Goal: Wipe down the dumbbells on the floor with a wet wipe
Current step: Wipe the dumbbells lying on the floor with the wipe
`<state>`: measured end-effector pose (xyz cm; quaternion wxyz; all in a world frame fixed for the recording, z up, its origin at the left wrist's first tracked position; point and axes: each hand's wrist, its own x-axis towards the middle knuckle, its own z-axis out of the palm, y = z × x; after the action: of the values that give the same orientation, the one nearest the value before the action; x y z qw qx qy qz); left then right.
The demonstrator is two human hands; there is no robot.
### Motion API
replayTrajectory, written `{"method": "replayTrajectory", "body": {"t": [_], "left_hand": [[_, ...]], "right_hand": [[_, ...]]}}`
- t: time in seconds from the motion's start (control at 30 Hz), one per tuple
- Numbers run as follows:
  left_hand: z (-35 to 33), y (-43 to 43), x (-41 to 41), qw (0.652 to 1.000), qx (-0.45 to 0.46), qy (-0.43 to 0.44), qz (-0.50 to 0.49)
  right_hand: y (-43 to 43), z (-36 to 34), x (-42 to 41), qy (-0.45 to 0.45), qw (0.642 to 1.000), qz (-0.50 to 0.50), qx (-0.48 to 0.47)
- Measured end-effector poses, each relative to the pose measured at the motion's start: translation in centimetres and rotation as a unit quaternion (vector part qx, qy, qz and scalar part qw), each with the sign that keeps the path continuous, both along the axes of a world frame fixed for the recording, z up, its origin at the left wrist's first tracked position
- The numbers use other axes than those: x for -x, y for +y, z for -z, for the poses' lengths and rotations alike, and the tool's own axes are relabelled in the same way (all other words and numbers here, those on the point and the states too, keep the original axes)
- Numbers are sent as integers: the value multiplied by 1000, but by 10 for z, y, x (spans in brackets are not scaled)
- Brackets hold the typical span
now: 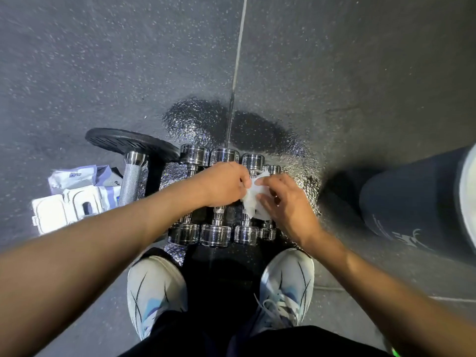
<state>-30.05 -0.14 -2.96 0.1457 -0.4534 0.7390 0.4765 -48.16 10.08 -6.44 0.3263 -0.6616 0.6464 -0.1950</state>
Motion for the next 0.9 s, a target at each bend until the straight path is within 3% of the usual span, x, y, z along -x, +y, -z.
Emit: {"method": "replayTrajectory", "body": {"t": [0.13, 0.27, 0.43, 0.73, 0.9], "left_hand": [[4, 4, 0, 998, -6, -17, 53], [5, 10, -3, 994, -17, -47, 96], [7, 14, -8, 994, -26, -52, 91], [1, 16, -2, 997, 30, -46, 47], [6, 10, -9, 992, -15, -91, 87]], "right_hand": [[23, -5, -10, 7, 993, -79, -85], [60, -2, -22, -12, 986, -68, -151], [65, 5, -19, -17, 988, -46, -148], [-10, 5, -4, 34, 999, 14, -33], [16, -3, -7, 20, 985, -139, -100]]}}
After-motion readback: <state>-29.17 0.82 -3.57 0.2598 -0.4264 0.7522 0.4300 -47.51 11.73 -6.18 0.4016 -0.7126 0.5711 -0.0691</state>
